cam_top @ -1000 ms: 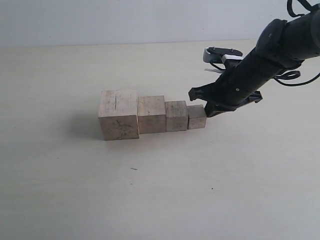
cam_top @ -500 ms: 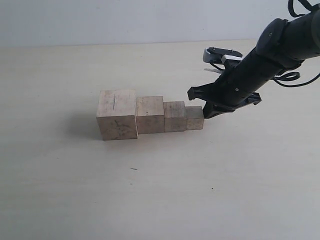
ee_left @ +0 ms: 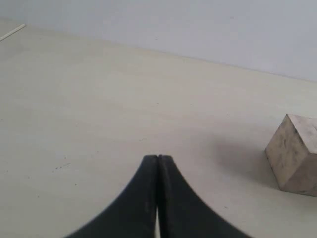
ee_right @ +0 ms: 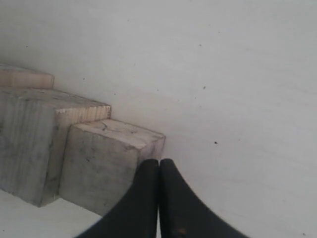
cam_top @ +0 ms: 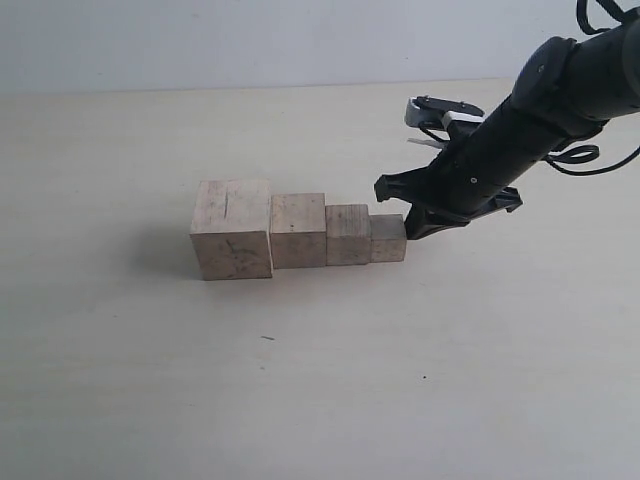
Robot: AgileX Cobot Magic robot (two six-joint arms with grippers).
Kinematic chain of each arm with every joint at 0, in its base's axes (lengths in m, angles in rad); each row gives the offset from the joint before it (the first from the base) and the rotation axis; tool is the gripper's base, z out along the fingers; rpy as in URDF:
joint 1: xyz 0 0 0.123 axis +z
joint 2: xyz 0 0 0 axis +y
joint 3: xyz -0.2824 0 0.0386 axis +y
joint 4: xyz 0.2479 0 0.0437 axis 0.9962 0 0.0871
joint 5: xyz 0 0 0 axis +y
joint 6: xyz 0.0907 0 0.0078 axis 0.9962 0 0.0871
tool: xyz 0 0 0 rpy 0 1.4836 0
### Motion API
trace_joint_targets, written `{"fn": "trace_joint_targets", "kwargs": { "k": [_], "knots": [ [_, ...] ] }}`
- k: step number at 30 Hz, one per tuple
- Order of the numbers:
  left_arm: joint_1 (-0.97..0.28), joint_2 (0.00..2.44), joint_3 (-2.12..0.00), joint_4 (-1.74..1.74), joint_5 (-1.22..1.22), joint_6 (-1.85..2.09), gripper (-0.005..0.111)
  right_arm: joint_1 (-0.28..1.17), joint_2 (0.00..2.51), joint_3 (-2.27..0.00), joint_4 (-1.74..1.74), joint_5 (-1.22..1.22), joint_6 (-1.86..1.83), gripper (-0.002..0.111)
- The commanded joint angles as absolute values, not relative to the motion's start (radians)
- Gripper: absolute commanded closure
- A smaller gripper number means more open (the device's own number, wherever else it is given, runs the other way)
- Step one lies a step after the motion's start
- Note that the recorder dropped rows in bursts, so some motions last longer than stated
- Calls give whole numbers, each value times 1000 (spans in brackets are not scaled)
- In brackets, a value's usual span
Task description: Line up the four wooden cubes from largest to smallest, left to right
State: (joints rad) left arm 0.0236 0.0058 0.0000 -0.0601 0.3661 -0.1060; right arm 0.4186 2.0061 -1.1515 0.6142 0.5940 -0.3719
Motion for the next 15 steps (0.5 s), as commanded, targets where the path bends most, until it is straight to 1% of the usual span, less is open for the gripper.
{"fn": "trace_joint_targets", "kwargs": {
  "k": [1,8,15],
  "knots": [
    [18,0,0,-63,359,-108,107,419,1988,-1156,603,572,-375,108],
    [18,0,0,-63,359,-108,107,419,1868,-1156,429,487,-294,108],
    [18,0,0,-63,359,-108,107,419,1682,-1156,412,435,-295,108]
  ]
}}
